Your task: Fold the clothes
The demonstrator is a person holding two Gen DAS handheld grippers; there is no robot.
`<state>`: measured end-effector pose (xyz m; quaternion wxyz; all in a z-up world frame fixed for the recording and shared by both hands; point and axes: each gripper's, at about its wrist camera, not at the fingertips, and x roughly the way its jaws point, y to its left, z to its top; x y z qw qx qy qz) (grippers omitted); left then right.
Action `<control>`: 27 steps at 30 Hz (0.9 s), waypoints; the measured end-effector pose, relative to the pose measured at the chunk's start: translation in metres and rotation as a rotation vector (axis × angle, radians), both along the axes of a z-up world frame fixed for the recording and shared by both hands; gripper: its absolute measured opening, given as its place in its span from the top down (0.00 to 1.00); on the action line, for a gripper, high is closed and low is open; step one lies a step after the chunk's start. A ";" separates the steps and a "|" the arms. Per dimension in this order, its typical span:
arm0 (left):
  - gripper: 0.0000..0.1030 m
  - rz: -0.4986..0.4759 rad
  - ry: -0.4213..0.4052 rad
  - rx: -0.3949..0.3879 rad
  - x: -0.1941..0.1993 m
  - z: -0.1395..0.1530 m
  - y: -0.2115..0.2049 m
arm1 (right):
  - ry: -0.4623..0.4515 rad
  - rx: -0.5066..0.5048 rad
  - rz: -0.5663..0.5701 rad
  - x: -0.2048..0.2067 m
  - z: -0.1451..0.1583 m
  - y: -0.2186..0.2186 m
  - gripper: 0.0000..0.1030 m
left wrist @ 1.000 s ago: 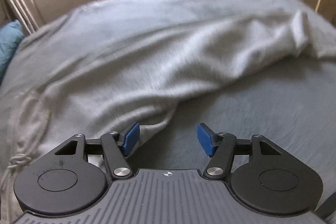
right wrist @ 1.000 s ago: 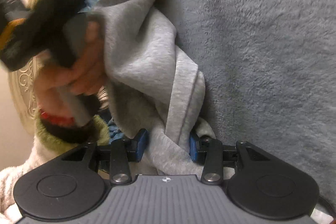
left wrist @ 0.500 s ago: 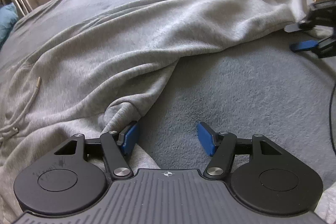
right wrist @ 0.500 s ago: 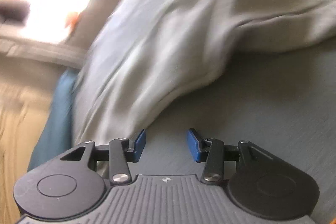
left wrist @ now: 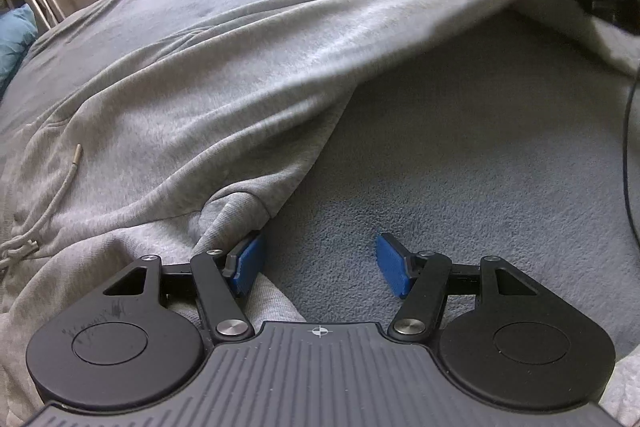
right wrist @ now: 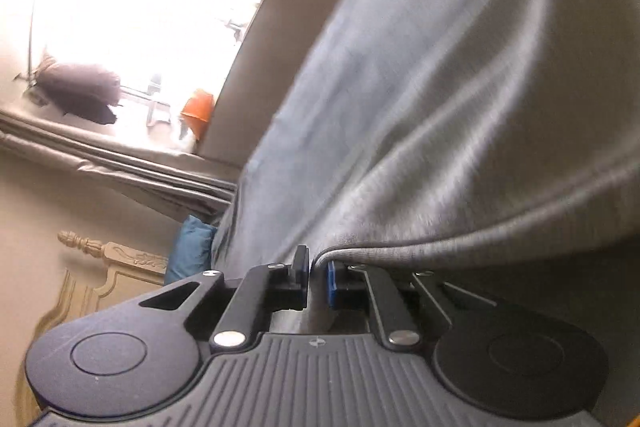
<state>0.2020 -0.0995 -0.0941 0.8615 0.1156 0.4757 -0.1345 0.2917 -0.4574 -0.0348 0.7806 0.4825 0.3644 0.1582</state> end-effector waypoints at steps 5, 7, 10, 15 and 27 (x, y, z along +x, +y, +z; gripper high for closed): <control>0.40 -0.040 -0.048 0.035 -0.006 0.015 -0.004 | -0.004 -0.023 -0.007 0.008 0.006 -0.007 0.94; 0.40 -0.054 -0.102 0.025 -0.007 0.030 -0.003 | 0.027 -0.007 0.002 0.010 0.001 -0.007 0.94; 0.40 -0.046 -0.165 0.013 0.003 0.047 0.000 | 0.036 -0.009 0.016 0.012 0.001 -0.007 0.94; 0.40 -0.082 -0.207 0.187 0.038 0.025 -0.010 | 0.021 0.017 0.015 0.020 0.008 -0.004 0.94; 0.76 0.048 -0.322 0.262 0.050 0.018 -0.008 | 0.021 0.035 0.027 0.019 0.004 -0.017 0.94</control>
